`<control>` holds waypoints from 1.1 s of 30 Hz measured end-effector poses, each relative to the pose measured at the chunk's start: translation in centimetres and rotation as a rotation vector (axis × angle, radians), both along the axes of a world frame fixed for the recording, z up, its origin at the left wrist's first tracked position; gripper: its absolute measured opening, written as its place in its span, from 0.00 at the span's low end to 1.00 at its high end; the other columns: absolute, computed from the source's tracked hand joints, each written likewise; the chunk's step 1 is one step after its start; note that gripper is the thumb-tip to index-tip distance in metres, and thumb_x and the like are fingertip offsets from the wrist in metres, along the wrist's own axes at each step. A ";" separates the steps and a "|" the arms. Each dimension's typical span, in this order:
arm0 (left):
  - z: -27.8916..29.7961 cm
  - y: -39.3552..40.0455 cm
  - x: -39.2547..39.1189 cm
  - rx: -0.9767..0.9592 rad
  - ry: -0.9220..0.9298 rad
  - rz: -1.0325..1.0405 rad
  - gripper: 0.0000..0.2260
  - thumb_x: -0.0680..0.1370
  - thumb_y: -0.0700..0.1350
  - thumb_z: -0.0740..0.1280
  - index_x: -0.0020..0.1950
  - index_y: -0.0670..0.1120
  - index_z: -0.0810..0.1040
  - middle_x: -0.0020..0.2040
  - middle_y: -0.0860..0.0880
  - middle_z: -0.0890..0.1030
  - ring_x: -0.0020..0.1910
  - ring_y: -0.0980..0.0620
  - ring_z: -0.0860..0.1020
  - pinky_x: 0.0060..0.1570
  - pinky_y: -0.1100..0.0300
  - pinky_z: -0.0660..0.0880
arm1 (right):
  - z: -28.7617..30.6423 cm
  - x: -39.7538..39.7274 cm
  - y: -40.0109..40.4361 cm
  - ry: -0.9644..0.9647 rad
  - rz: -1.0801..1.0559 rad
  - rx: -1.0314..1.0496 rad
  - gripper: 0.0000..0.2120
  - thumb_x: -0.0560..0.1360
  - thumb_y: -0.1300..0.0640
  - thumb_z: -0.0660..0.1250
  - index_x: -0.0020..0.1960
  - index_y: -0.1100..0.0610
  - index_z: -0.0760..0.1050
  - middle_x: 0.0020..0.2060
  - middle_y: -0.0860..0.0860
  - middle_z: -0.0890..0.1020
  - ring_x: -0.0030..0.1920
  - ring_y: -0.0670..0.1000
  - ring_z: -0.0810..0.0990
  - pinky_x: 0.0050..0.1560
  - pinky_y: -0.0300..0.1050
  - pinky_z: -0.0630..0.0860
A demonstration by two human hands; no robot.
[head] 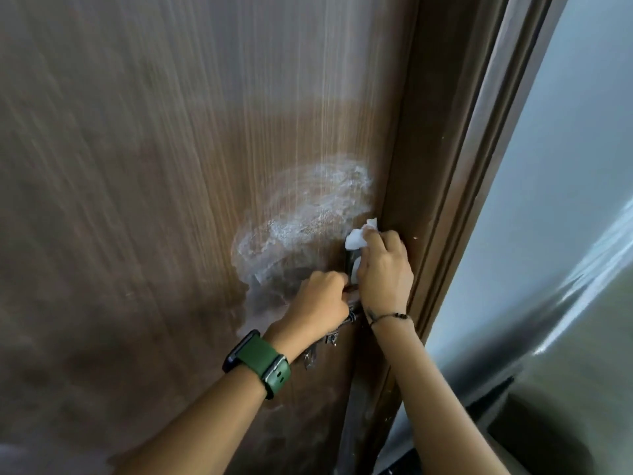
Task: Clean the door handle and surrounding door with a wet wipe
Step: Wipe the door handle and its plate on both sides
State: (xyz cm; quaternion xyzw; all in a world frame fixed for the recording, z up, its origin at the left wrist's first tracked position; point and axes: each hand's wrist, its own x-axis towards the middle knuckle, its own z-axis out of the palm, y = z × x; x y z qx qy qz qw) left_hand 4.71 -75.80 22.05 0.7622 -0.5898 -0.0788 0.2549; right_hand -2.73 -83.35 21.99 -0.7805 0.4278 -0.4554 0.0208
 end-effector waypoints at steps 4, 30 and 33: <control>0.2 0.3 -0.5 -0.015 -0.051 0.049 0.09 0.71 0.33 0.61 0.48 0.41 0.76 0.44 0.37 0.79 0.46 0.34 0.77 0.41 0.47 0.75 | -0.7 0.1 0.2 -0.046 0.133 -0.150 0.13 0.68 0.73 0.66 0.52 0.68 0.78 0.45 0.64 0.80 0.44 0.64 0.77 0.35 0.52 0.79; -0.1 0.8 0.0 -0.105 -0.101 -0.088 0.04 0.72 0.35 0.61 0.40 0.43 0.71 0.43 0.39 0.79 0.46 0.36 0.76 0.36 0.53 0.64 | -1.9 0.9 1.0 -0.173 0.021 -0.104 0.06 0.70 0.74 0.65 0.41 0.66 0.77 0.38 0.61 0.77 0.37 0.60 0.75 0.35 0.51 0.74; -0.1 0.7 0.1 -0.153 -0.096 -0.091 0.03 0.73 0.36 0.61 0.42 0.43 0.72 0.43 0.40 0.80 0.45 0.36 0.77 0.36 0.54 0.63 | -2.1 0.4 0.4 -0.258 0.030 -0.081 0.05 0.72 0.72 0.65 0.38 0.66 0.75 0.38 0.59 0.76 0.36 0.56 0.75 0.35 0.43 0.71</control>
